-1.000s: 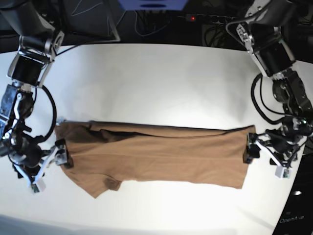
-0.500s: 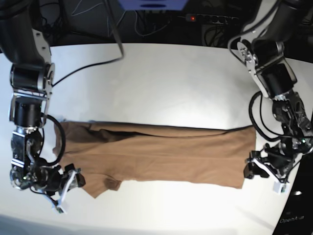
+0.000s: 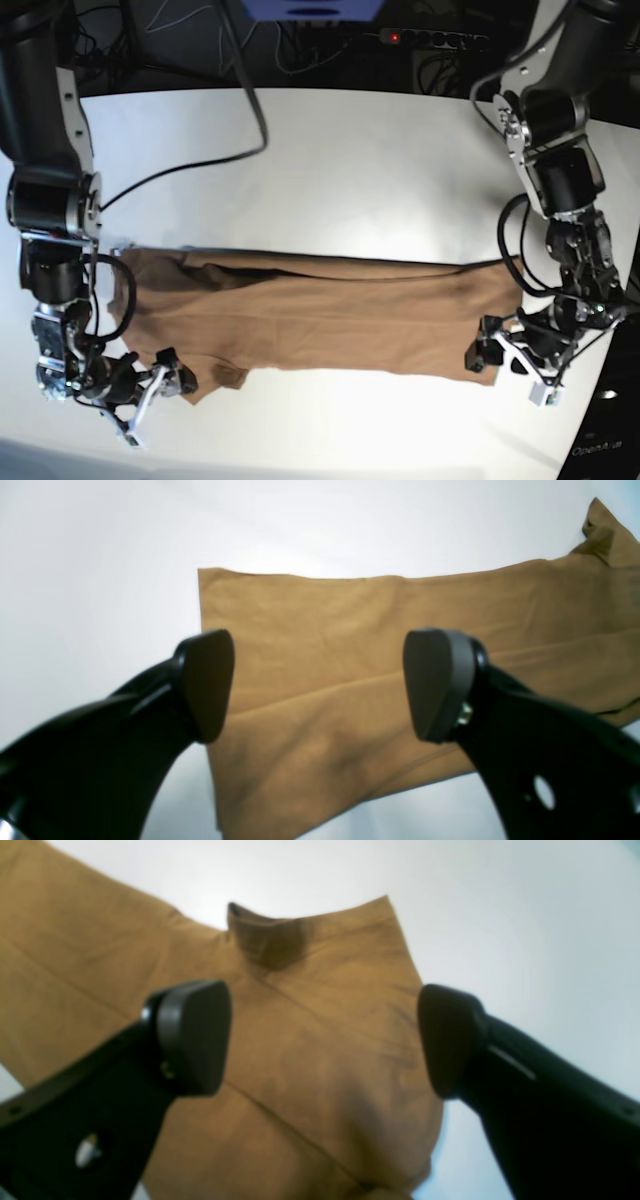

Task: Fold the T-shirt properly
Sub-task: 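Lower the folded edge and open both grippers, then grasp the folded shirt edge with both grippers and drag it toward the robot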

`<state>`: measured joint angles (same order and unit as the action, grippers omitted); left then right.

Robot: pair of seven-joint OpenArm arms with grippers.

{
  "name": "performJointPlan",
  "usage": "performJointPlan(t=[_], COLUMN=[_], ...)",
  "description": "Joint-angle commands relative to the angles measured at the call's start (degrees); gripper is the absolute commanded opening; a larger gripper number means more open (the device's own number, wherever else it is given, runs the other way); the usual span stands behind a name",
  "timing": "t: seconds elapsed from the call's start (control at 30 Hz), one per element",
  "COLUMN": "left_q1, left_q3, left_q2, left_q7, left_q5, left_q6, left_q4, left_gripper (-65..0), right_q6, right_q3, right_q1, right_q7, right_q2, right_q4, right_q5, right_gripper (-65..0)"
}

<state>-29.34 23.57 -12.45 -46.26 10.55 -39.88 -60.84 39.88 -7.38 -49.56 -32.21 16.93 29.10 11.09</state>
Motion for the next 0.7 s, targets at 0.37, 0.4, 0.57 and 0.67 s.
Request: performJointPlan(t=[0.37, 0.4, 0.57, 0.67], left_q1=[-0.2, -0.2, -0.2, -0.2], left_q3=[-0.2, -0.2, -0.3, -0.3], left_q2=[-0.6, -0.6, -0.6, -0.6], left_q7=[11.5, 12.2, 15.0, 15.8], left_q5=[0.8, 0.8, 0.8, 0.8], left_q6=[-0.1, -0.1, -0.1, -0.1], left_q4=[13.6, 14.2, 18.4, 19.7], left_gripper=[-17.6, -21.7, -43.7, -50.9], right_q6=[0.1, 0.1, 0.1, 0.1], right_q3=[0.7, 0.7, 0.5, 0.4], right_q1=[5.1, 6.0, 8.4, 9.2], right_q7=[5.9, 6.6, 7.9, 9.1], right_q2=[2.1, 2.1, 2.0, 2.0], right_q4=[-3.1, -3.1, -3.1, -3.1], right_q5=[0.8, 0.8, 0.8, 0.8], right_gripper=[-17.4, -22.8, -48.6, -55.9])
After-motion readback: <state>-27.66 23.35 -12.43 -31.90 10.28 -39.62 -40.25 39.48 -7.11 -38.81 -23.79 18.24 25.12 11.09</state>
